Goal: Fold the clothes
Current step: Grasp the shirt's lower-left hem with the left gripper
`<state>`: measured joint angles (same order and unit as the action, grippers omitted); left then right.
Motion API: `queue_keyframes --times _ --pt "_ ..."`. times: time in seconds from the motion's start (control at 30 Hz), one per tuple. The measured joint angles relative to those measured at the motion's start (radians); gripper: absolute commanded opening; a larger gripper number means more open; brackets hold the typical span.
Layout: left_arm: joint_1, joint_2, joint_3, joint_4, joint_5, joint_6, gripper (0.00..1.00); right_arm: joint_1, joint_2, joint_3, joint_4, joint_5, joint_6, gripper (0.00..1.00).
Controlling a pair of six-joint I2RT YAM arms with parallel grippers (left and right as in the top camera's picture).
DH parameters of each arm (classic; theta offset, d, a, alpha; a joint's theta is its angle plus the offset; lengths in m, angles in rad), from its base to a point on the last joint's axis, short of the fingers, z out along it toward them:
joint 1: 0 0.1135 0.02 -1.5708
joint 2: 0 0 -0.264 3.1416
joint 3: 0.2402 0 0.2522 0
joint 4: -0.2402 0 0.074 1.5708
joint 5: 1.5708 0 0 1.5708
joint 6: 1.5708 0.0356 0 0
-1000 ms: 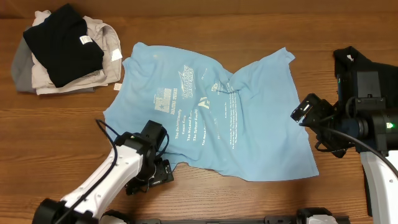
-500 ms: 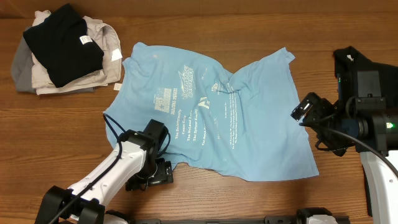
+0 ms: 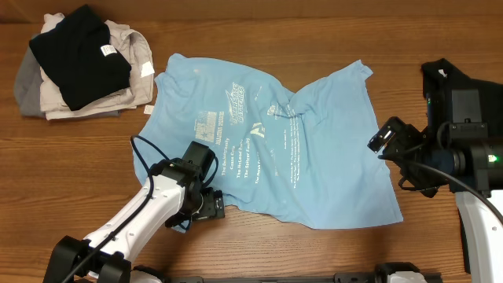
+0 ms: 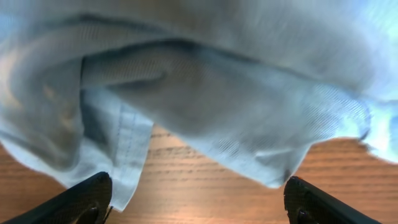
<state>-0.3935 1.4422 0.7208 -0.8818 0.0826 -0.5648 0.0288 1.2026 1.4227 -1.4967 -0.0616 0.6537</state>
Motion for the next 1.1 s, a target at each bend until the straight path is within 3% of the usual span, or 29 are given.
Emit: queue_keyframes --times 0.33,0.73,1.1 --pt "0.000 0.000 -0.037 0.083 0.001 -0.140 0.91 0.000 0.000 0.000 0.000 0.002 0.000 1.00" --pt "0.000 -0.001 -0.069 0.104 -0.026 -0.170 0.90 0.000 0.000 0.000 0.001 0.002 0.000 1.00" --pt "0.000 -0.001 -0.048 0.094 -0.069 -0.152 0.71 0.000 0.000 0.000 0.010 0.002 0.000 1.00"
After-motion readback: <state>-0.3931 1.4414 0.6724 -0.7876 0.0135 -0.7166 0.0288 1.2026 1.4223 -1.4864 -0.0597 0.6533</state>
